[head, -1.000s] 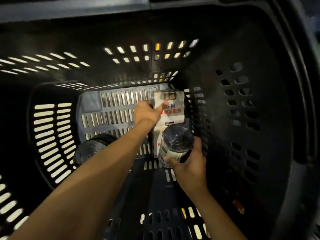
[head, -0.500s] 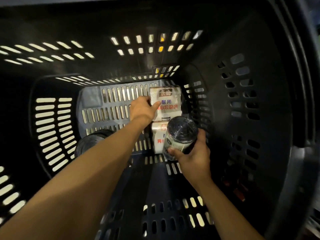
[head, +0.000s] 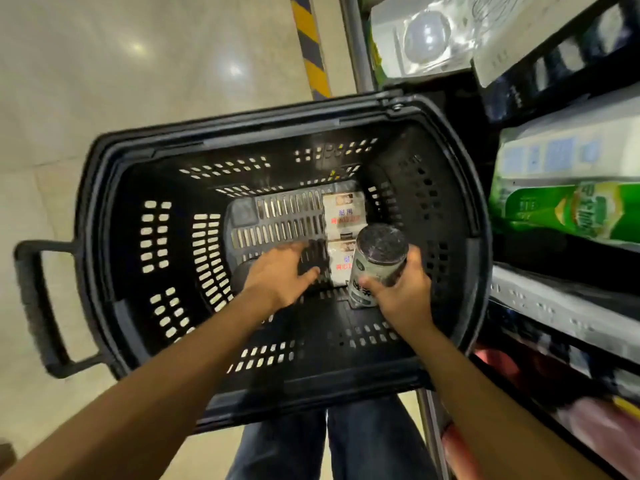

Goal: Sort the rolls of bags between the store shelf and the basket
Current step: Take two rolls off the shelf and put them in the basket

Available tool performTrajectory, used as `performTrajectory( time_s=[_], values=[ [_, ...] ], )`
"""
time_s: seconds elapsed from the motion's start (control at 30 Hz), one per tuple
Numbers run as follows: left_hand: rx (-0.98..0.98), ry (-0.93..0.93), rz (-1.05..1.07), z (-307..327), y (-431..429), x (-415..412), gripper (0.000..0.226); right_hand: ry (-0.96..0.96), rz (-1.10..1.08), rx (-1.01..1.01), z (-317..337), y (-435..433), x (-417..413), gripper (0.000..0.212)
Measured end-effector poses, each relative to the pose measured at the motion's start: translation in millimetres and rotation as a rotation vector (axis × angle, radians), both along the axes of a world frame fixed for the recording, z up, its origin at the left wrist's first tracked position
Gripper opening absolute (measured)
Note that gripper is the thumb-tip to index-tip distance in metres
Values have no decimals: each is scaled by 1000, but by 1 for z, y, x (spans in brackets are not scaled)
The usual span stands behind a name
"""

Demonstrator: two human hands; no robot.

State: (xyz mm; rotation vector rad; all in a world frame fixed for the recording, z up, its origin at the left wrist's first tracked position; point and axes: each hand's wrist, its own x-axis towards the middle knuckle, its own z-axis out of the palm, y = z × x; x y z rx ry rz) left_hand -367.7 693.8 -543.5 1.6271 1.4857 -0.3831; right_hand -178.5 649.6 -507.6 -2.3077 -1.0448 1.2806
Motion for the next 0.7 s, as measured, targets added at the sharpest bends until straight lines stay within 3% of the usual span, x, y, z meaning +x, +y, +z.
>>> performTrajectory(
  time_s=[0.37,0.5,0.63,0.7],
  values=[
    [202,15,-209,232,-11,-25,54,87,-90,174,202,-19,-14,77],
    [280,-2,-260,297,-28,-26,53,63,-154,234,263,-52,-14,73],
    [344,-39,-288,353,-52,-17,56,90,-256,279,306,-90,-8,88],
    [374,-62,-314,376,-66,-10,58,78,-264,307,330,-109,-4,85]
  ],
)
